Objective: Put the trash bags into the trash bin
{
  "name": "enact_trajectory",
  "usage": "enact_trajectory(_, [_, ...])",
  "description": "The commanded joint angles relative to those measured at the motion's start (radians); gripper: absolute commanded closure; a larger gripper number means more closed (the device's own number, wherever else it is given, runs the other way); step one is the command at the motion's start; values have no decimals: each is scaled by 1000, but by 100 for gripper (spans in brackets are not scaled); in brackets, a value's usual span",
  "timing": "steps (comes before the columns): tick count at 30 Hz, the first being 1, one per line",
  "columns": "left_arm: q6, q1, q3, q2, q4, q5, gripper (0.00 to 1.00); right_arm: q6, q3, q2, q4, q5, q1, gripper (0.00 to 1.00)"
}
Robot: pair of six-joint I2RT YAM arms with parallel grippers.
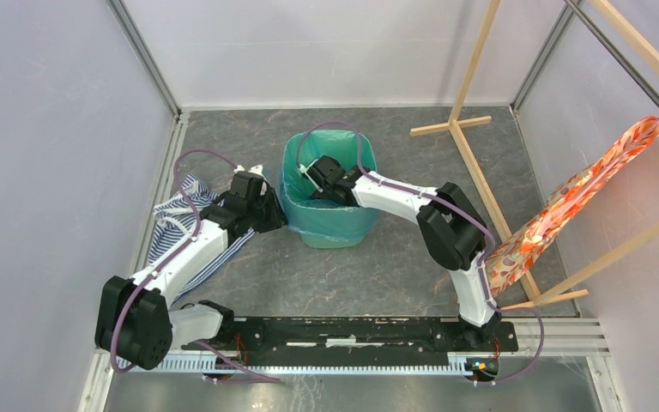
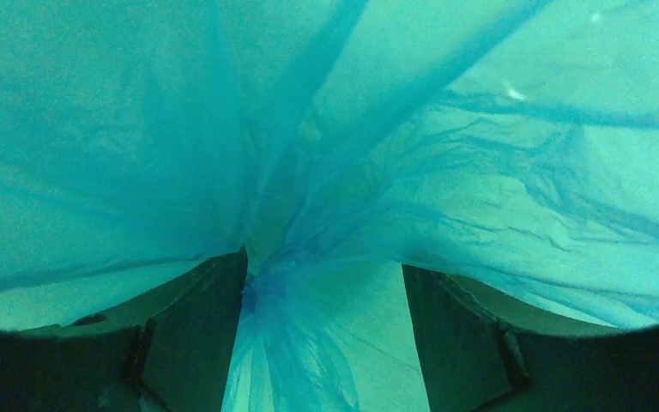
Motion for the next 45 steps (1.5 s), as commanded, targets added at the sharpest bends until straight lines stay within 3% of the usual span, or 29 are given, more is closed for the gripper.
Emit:
enact_trajectory(1, [14, -2, 45, -13, 10, 2, 67, 9, 27, -57, -11, 22, 4, 26])
enact_trajectory(18, [19, -1, 53, 6, 12, 2, 67, 4, 58, -113, -58, 48, 10, 25])
enact_trajectory(36, [18, -1, 50, -6, -2, -13, 67, 11, 112, -178, -85, 13, 9, 16])
enact_trajectory(45, [23, -2, 62, -32, -35, -40, 62, 21, 132, -234, -101, 5, 9, 14])
